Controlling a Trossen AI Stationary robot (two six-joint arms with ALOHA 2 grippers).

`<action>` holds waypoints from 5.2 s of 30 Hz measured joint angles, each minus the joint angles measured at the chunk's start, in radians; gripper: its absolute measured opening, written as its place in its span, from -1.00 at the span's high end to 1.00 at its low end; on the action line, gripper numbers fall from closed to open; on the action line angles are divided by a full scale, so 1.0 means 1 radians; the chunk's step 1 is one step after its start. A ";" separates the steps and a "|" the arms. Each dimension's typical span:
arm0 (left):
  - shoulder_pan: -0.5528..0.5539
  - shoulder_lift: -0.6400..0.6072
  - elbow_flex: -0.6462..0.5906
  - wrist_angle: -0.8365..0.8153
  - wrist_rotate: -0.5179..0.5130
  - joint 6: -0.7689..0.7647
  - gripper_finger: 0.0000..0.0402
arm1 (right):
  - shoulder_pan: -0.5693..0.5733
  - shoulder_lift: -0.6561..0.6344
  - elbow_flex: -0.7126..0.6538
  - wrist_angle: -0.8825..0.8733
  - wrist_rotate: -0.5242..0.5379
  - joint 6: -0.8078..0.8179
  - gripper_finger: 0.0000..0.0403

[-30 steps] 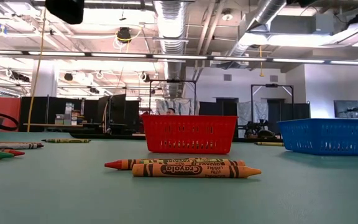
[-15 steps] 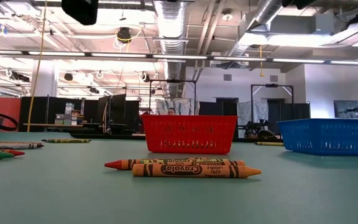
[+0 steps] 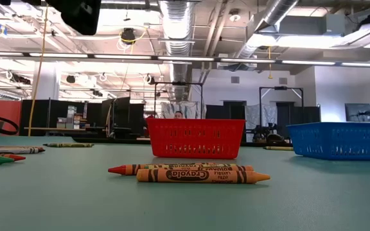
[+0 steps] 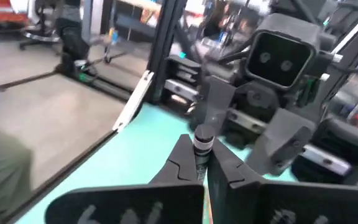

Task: Sort crayons
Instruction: Put the black crayon into the yellow basket, then put the orange crayon into the blue basket

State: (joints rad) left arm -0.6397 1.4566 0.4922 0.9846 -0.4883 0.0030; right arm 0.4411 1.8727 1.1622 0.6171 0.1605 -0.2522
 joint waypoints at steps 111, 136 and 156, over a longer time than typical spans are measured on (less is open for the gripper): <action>0.038 0.427 0.355 -0.680 -0.006 -0.301 0.31 | 0.334 -0.314 -0.105 -0.975 0.727 0.819 0.53; 0.084 0.431 0.354 -0.692 0.047 -0.375 0.40 | 0.334 -0.315 -0.105 -0.949 0.727 0.820 0.53; 0.103 0.417 0.386 -0.750 -0.078 -0.292 0.93 | 0.345 -0.315 -0.104 -0.920 0.727 0.827 0.53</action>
State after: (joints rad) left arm -0.5369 1.8737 0.8779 0.2348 -0.5663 -0.2887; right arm 0.7858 1.5574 1.0584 -0.3033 0.8879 0.5747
